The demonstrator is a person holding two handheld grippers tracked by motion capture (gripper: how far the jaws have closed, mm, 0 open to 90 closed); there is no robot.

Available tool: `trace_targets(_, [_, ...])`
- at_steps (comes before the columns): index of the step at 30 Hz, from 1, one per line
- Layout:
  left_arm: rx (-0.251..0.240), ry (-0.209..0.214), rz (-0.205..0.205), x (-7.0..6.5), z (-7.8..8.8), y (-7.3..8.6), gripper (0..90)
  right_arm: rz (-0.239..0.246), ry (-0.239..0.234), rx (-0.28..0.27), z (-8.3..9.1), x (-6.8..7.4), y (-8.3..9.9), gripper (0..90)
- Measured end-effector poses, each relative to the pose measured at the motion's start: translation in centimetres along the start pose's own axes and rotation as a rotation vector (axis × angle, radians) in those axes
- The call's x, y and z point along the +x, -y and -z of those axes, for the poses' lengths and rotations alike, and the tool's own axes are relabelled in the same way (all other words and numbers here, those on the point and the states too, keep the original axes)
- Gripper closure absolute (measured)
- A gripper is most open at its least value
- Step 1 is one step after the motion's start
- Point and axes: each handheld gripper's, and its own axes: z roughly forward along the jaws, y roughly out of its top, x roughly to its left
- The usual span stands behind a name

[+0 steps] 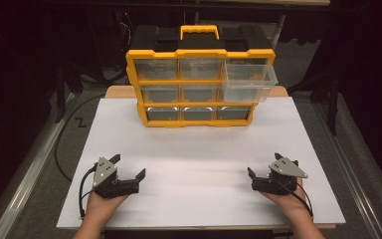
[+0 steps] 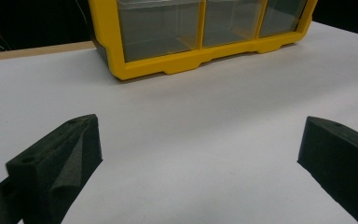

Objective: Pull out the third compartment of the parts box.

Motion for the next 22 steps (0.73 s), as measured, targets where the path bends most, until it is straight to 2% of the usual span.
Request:
trace_targets(4, [-0.006,0.0,0.015,0.2,0.1,0.0,0.5,-0.166,-0.05,-0.072,0.8,-0.9,0.3,1.0])
trace_targets(5, [-0.007,0.0,0.019,0.2,0.1,0.0,0.5,-0.241,-0.069,-0.097,1.0,-1.3,0.5,1.0])
trace_targets(7, [-0.006,0.001,0.023,0.3,0.2,0.0,0.5,-0.324,-0.09,-0.117,1.3,-1.8,0.6,1.0])
trace_targets(9, [-0.002,0.001,0.026,0.4,0.2,0.0,0.5,-0.316,-0.086,-0.118,1.3,-1.8,0.7,1.1])
trace_targets(16, [0.025,-0.011,0.037,0.5,0.0,0.1,0.5,-0.193,-0.102,-0.097,0.8,-0.6,0.4,1.0])
trace_targets(22, [0.029,-0.019,0.036,0.5,0.0,0.2,0.5,-0.17,-0.104,-0.098,0.9,-0.6,0.3,1.0])
